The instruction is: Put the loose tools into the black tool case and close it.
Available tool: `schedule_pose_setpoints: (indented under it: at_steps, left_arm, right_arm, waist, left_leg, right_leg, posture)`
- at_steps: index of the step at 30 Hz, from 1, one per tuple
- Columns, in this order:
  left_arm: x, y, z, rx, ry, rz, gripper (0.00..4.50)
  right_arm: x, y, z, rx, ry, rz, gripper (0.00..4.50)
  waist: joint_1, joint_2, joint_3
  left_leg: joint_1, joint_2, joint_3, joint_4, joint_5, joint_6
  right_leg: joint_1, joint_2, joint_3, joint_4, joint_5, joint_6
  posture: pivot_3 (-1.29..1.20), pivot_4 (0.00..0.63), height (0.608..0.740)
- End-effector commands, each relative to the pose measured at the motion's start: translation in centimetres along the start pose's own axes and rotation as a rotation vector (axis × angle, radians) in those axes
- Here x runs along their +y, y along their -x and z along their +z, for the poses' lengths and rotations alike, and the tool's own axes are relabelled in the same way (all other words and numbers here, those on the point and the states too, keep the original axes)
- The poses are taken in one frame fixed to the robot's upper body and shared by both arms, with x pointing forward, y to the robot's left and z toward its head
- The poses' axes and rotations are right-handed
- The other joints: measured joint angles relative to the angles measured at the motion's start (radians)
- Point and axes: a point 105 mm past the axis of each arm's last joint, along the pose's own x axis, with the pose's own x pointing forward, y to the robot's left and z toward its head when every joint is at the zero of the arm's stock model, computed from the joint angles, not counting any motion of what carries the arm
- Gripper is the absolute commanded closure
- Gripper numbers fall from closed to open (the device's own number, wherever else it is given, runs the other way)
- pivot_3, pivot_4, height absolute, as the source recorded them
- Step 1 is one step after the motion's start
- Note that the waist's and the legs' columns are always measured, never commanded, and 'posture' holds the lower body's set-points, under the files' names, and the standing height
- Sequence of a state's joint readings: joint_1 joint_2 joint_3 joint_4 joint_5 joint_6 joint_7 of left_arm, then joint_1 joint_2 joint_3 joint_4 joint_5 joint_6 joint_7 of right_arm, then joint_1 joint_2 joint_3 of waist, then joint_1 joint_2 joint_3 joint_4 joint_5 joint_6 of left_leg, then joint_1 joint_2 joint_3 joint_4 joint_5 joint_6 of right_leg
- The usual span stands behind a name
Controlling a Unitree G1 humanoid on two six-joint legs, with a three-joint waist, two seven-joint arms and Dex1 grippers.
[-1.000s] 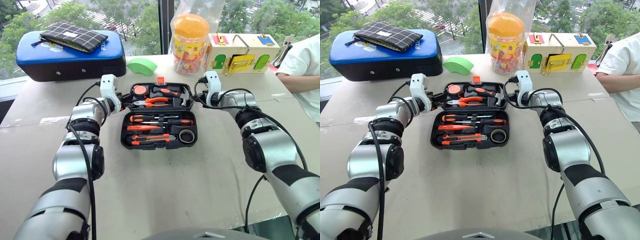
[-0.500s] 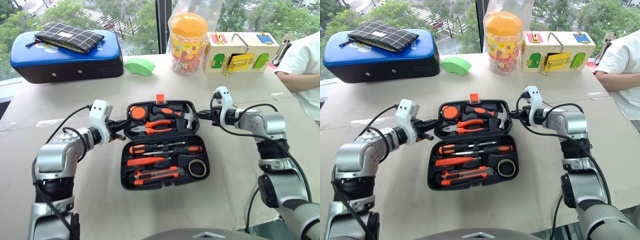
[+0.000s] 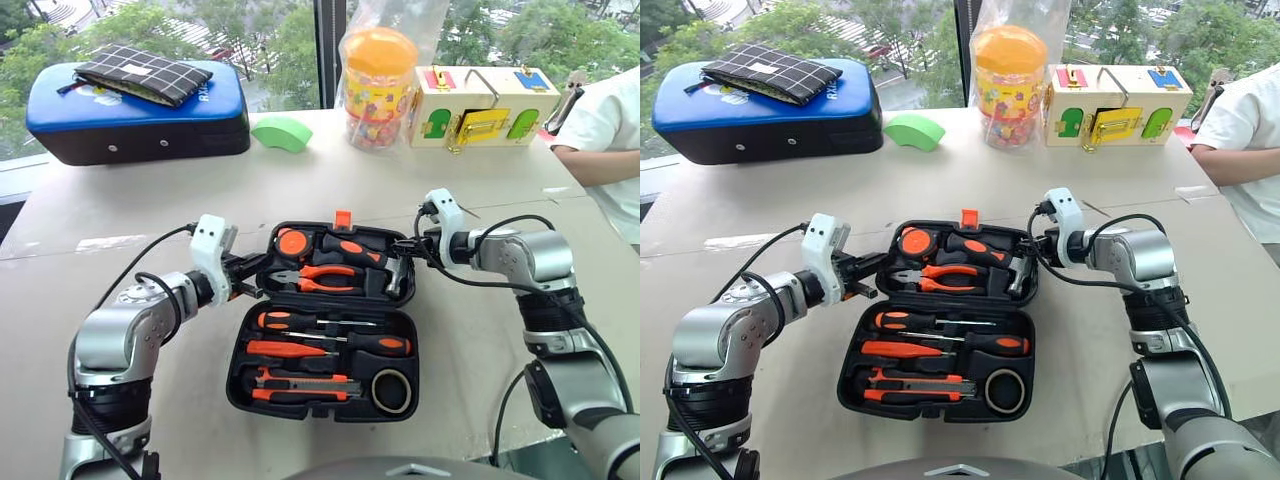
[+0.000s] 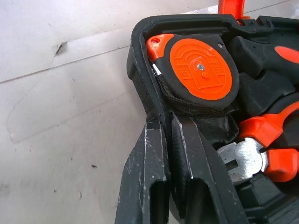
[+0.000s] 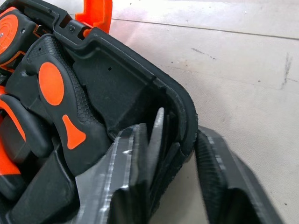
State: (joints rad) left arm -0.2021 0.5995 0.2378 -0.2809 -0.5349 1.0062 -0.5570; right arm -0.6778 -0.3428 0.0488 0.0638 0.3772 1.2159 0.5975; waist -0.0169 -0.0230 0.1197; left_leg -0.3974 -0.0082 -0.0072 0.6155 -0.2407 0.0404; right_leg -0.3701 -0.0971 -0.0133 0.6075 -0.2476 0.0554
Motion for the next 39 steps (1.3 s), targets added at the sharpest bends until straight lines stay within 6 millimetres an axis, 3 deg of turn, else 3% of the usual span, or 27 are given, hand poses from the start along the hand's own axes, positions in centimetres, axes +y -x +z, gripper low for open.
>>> schedule_pose_setpoints:
  at_steps: [1,9,13,16,20,30,39]
  left_arm:
    - [-0.5,-0.1,-0.8,0.024,0.012,-0.004,4.5]
    - [-0.8,-0.7,0.9,-0.07,0.066,-0.002,4.5]
    - [-0.3,-1.1,1.3,-0.087,0.069,0.017,4.5]
    - [-0.6,-1.4,1.2,-0.089,0.075,0.016,4.5]
    - [-0.7,-1.3,1.1,-0.092,0.083,0.021,4.5]
    - [-0.4,-1.2,0.6,-0.084,0.091,0.035,4.5]
    - [-0.1,-1.2,0.5,-0.08,0.09,0.04,4.5]
  right_arm:
    - [0.7,0.3,-0.4,-0.001,0.013,0.022,3.94]
    - [0.4,0.7,3.7,-0.138,0.041,0.031,4.02]
    - [0.0,0.8,4.4,-0.149,0.083,0.037,4.07]
    - [0.3,0.9,3.6,-0.124,0.119,0.07,2.52]
    - [1.0,1.5,3.1,-0.117,0.096,0.092,1.01]
    - [0.8,3.0,-0.7,-0.045,0.042,0.045,1.01]
    - [-0.2,3.4,-0.6,-0.074,0.019,-0.022,1.01]
  waist:
    - [0.006,0.0,0.0]
    - [0.007,0.0,0.001]
    - [0.013,0.0,0.002]
    - [0.015,0.0,0.002]
    - [0.017,-0.001,0.002]
    - [0.025,-0.002,0.0]
    - [0.026,-0.001,0.001]
  left_leg:
    - [0.0,0.0,0.0,0.0,0.0,0.0]
    - [0.0,-0.001,0.002,0.003,0.001,-0.001]
    - [-0.001,-0.001,0.002,0.006,0.002,0.002]
    - [-0.001,-0.001,0.002,0.008,0.002,0.002]
    - [-0.001,0.001,0.001,0.008,0.002,0.002]
    - [-0.001,0.002,0.0,0.007,0.002,0.002]
    - [-0.001,0.003,0.0,0.007,0.002,0.002]
  right_leg:
    - [0.0,0.0,0.0,0.0,0.0,0.0]
    - [0.001,0.006,-0.001,-0.001,0.0,0.0]
    - [0.002,0.007,0.0,-0.001,0.0,0.0]
    - [0.003,0.008,0.0,-0.001,0.0,0.0]
    - [0.003,0.009,0.0,0.0,0.0,0.0]
    - [0.003,0.004,0.001,-0.002,-0.002,-0.003]
    - [0.003,0.002,0.002,-0.003,-0.002,-0.004]
  posture:
    - [0.0,0.15,0.74]
    - [0.0,0.15,0.74]
    - [0.0,0.15,0.74]
    - [0.0,0.15,0.74]
    - [0.0,0.15,0.74]
    - [0.0,0.15,0.74]
    - [0.0,0.15,0.74]
